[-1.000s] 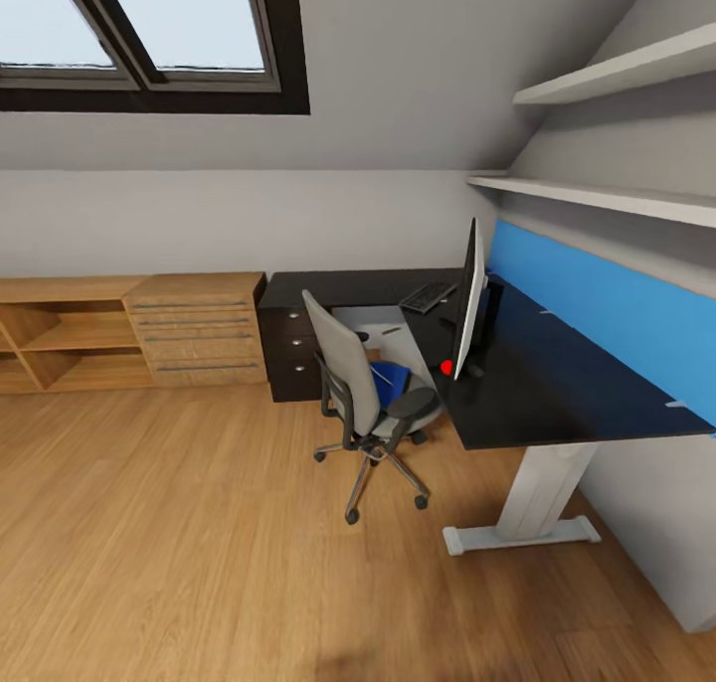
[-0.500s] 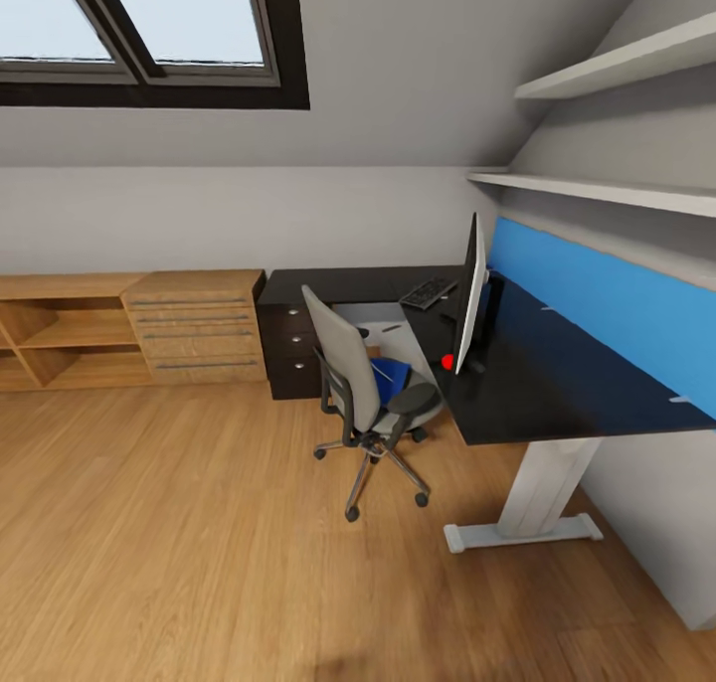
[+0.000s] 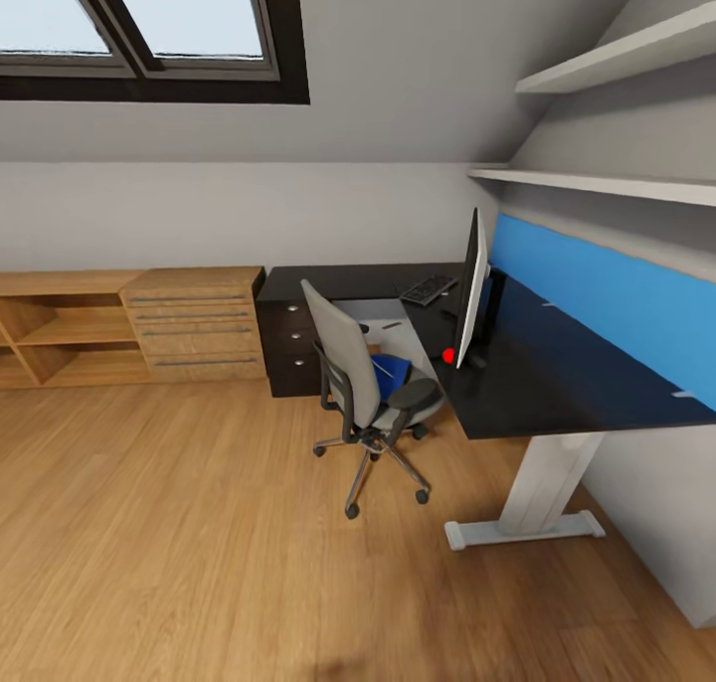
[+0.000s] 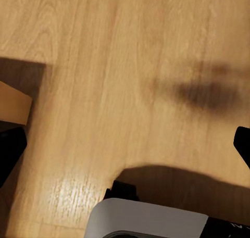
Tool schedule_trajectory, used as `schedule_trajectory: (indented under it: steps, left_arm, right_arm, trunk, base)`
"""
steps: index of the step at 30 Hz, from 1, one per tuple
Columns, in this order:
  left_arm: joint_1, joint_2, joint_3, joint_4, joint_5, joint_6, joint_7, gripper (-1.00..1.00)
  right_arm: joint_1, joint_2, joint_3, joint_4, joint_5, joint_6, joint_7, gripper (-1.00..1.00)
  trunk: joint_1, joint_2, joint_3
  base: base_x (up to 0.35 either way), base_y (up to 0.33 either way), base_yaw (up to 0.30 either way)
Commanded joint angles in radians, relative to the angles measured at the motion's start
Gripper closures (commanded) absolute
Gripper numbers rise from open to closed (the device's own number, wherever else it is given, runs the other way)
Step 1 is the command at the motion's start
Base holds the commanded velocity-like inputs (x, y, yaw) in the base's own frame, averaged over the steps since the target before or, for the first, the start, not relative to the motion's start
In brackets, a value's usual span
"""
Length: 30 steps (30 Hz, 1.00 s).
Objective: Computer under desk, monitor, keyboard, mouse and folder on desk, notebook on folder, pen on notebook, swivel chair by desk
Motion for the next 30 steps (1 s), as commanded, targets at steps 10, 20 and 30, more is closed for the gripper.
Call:
schedule_trajectory:
  steps: [10, 20, 30]
  left_arm:
    - [0.000, -0.001, 0.001, -0.001, 0.000, -0.002, 0.001, -1.00]
    - [0.000, -0.001, 0.001, -0.001, 0.000, -0.002, 0.001, -1.00]
    - [0.000, -0.001, 0.001, -0.001, 0.000, -0.001, 0.002, -1.00]
  right_arm:
    - [0.000, 0.000, 0.011, 0.000, 0.022, -0.015, 0.007, -1.00]
    - [0.000, 0.000, 0.013, 0.000, 0.028, -0.016, 0.006, -1.00]
    - [0.000, 0.000, 0.013, 0.002, 0.028, -0.010, 0.006, -1.00]
  trunk:
    - [0.038, -0.071, -0.032]
    - [0.077, -0.141, -0.064]
    - [0.115, -0.211, -0.095]
  base:
    - [0.000, 0.000, 0.000]
    - [0.000, 0.000, 0.000]
    - [0.000, 0.000, 0.000]
